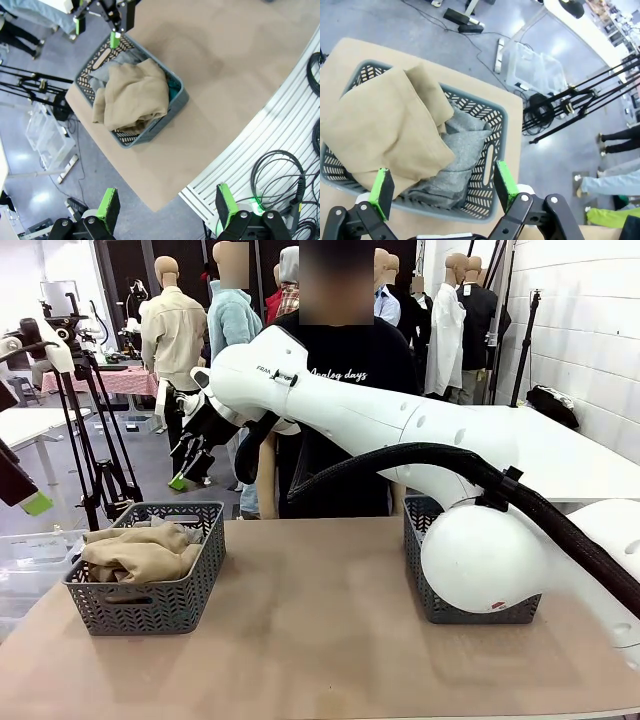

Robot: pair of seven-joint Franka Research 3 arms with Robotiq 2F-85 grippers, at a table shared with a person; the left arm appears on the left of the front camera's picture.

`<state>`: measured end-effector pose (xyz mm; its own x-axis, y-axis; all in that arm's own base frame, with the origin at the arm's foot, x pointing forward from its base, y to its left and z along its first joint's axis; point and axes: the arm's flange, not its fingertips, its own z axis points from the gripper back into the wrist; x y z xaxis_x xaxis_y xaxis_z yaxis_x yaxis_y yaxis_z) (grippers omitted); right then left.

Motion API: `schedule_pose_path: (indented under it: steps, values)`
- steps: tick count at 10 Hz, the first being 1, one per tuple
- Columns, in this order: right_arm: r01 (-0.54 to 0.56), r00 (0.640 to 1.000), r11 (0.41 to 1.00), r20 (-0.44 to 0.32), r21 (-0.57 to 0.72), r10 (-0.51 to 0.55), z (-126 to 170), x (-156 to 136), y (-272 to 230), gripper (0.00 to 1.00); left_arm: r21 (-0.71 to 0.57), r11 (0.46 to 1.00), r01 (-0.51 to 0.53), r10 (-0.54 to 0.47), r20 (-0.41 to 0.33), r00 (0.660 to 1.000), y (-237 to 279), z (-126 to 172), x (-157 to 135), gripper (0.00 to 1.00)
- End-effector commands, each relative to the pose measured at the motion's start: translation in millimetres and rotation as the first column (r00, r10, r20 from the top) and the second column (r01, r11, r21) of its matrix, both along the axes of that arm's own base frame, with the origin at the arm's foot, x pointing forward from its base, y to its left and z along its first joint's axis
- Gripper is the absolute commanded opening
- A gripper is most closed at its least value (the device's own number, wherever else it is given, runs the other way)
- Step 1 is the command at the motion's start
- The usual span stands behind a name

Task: Sort the tops and bottoms.
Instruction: Sort the clothes according to human instructions.

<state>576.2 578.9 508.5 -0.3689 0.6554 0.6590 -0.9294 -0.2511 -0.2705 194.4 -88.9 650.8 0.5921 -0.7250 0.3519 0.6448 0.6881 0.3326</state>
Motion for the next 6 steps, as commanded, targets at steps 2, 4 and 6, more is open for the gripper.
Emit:
schedule_pose_path:
  steps: [2,4,6]
  values:
    - [-0.009,1.000,1.000,0.011,-0.016,0.009,-0.7,-0.5,-0.1,1.00,0.009,1.000,-0.010,0.010,-0.005,1.000,2.0,0.8,-0.8,1.00]
    - [-0.009,1.000,1.000,0.011,-0.016,0.009,-0.7,-0.5,-0.1,1.00,0.009,1.000,-0.010,0.010,-0.005,1.000,2.0,0.8,-0.8,1.00]
    - [-0.009,1.000,1.000,0.011,-0.016,0.009,-0.7,-0.5,-0.1,1.00,0.009,1.000,-0.010,0.010,-0.005,1.000,2.0,0.8,-0.8,1.00]
